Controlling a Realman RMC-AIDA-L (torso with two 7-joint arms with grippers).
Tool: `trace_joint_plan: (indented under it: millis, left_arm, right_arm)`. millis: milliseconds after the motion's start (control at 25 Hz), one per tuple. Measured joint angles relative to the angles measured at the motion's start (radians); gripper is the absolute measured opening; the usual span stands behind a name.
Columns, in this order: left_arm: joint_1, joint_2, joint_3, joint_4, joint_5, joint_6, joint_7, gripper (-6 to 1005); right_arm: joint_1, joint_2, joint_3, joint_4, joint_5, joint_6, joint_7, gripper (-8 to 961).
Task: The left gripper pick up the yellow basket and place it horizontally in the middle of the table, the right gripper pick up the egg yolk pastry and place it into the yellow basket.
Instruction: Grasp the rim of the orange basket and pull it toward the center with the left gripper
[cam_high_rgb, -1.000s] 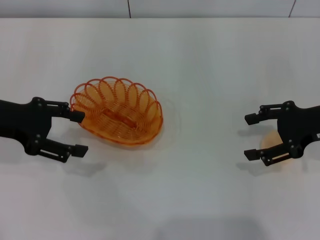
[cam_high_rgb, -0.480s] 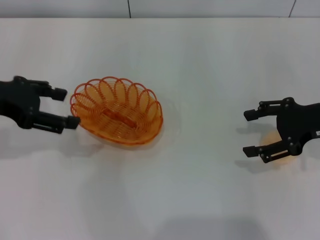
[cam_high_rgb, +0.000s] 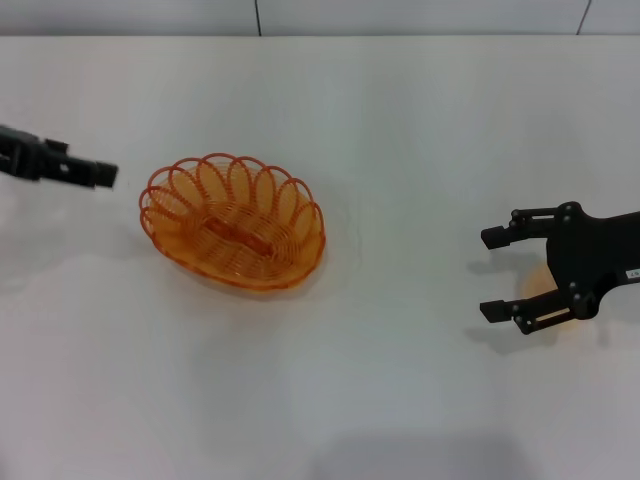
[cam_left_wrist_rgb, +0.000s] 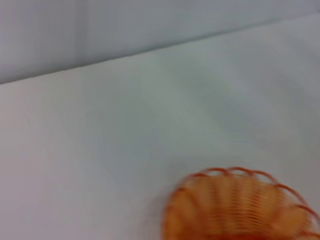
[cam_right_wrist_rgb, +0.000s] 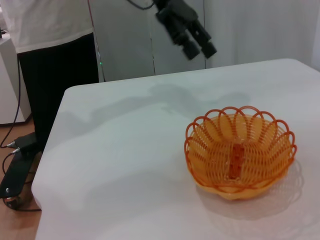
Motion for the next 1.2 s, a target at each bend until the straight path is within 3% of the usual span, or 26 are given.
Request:
trace_joint_plan:
  millis: [200,360,560,1200]
  left_arm:
    - [-0.049,0.022,0.000,-0.003,0.119,-0.046,-0.142,868]
    - [-0.086,0.025,0.000,-0.023,0.231,-0.092,-0.195,867]
    - [-0.135,0.025,0.003,-0.139,0.279,-0.158,-0.186,866]
    - [-0.227,-0.030,0.009,-0.434,0.273,-0.355,-0.056,864]
  right_arm:
    - [-0.001,0.002,-0.003,0.000,-0.002,0.004,-0.010,869]
    - [-0.001,0.005,-0.004,0.000,-0.002,0.004,-0.016,869]
    - [0.001,0.009,-0.004,0.000,-0.004,0.004,-0.025,870]
    - [0.010,0.011,-0.028,0.002,0.001,0.006,-0.027,870]
